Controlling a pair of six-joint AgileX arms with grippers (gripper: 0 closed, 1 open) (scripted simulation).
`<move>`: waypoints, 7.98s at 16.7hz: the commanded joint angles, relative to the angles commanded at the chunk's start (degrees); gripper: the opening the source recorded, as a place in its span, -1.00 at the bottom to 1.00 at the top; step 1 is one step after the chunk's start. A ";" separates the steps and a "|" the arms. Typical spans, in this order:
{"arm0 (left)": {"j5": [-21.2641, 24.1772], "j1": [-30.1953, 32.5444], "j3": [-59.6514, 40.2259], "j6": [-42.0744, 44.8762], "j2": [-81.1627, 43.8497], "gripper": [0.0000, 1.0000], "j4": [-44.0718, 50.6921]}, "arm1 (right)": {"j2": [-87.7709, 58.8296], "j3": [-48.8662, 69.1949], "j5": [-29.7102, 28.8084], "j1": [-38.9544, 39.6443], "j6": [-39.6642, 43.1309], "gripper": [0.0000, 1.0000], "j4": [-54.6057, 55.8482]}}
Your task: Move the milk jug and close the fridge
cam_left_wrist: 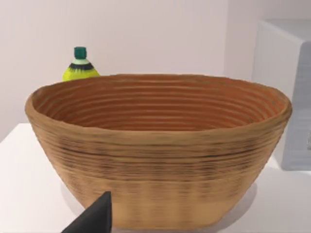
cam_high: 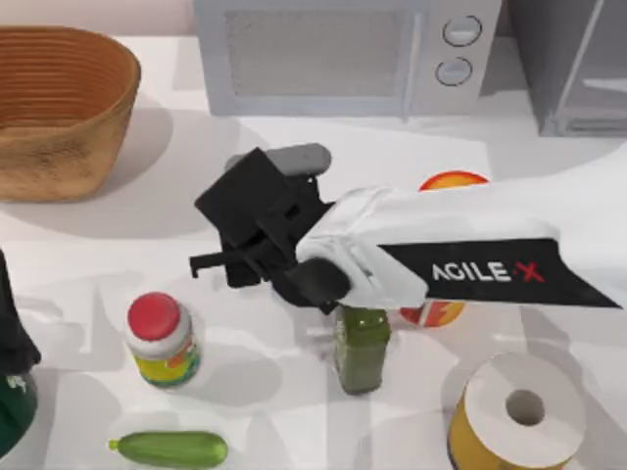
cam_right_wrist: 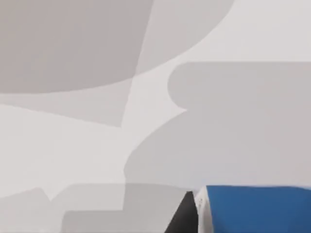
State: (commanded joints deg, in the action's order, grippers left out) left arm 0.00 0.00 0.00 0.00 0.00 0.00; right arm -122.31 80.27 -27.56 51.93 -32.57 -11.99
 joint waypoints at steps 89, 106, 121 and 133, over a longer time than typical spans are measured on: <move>0.00 0.00 0.00 0.00 0.00 1.00 0.00 | -9.19 34.60 35.12 -62.84 39.87 -1.00 -19.72; 0.00 0.00 0.00 0.00 0.00 1.00 0.00 | -9.20 34.61 35.12 -62.84 39.86 -0.70 -19.72; 0.00 0.00 0.00 0.00 0.00 1.00 0.00 | -9.20 34.61 35.12 -62.84 39.86 1.00 -19.72; 0.00 0.00 0.00 0.00 0.00 1.00 0.00 | 7.76 13.20 33.74 -59.82 39.27 1.00 -5.98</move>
State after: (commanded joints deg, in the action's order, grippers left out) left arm 0.00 0.00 0.00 0.00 0.00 0.00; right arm -114.55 93.47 6.17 -7.90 6.70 -17.98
